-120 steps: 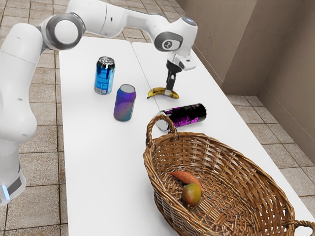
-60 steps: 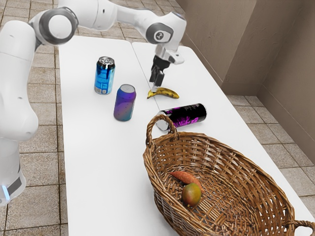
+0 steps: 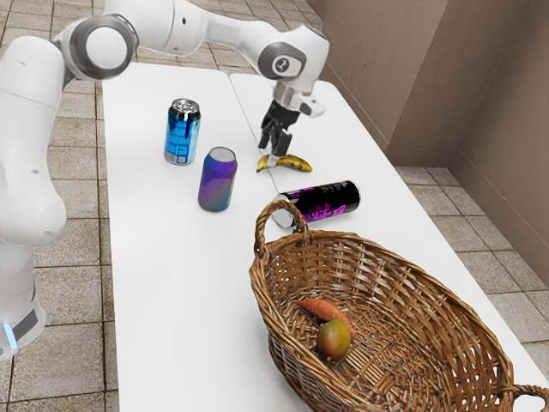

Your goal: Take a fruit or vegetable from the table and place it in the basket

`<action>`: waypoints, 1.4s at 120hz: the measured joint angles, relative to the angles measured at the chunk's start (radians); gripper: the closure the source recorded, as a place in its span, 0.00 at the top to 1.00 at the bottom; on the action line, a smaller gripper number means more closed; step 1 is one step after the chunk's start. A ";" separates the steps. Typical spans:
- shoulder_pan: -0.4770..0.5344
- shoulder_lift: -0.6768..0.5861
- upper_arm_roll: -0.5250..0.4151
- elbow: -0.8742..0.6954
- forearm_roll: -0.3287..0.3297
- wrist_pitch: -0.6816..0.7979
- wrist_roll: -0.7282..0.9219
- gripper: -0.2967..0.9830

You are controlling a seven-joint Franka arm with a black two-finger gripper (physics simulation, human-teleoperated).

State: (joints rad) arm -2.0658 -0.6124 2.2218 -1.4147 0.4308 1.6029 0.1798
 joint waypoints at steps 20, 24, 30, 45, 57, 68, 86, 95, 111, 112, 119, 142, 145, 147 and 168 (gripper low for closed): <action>-0.007 -0.003 0.003 0.002 0.014 0.007 -0.013 0.77; -0.008 -0.004 0.003 0.002 0.016 0.009 -0.015 0.77; -0.009 -0.005 0.003 0.002 0.021 0.011 -0.018 0.77; -0.010 -0.008 0.004 0.002 0.031 0.014 -0.024 0.77; -0.013 -0.008 0.004 0.002 0.038 0.016 -0.028 0.77; -0.016 -0.008 0.004 0.002 0.041 0.017 -0.031 0.77; -0.016 -0.009 0.005 0.002 0.043 0.018 -0.035 0.77; -0.016 -0.011 0.006 0.002 0.043 0.020 -0.037 0.77; -0.016 -0.012 0.007 0.002 0.043 0.022 -0.040 0.77; -0.016 -0.012 0.007 0.002 0.044 0.022 -0.040 0.77; -0.016 -0.014 0.007 0.002 0.044 0.024 -0.041 0.77; -0.017 -0.022 0.007 0.002 0.045 0.027 -0.044 0.77; -0.017 -0.023 0.007 0.002 0.045 0.027 -0.044 0.77; -0.017 -0.023 0.007 0.002 0.045 0.027 -0.044 0.77; -0.028 -0.029 0.022 0.002 0.044 0.029 -0.046 0.77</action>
State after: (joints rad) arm -2.0936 -0.6415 2.2437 -1.4132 0.4752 1.6324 0.1341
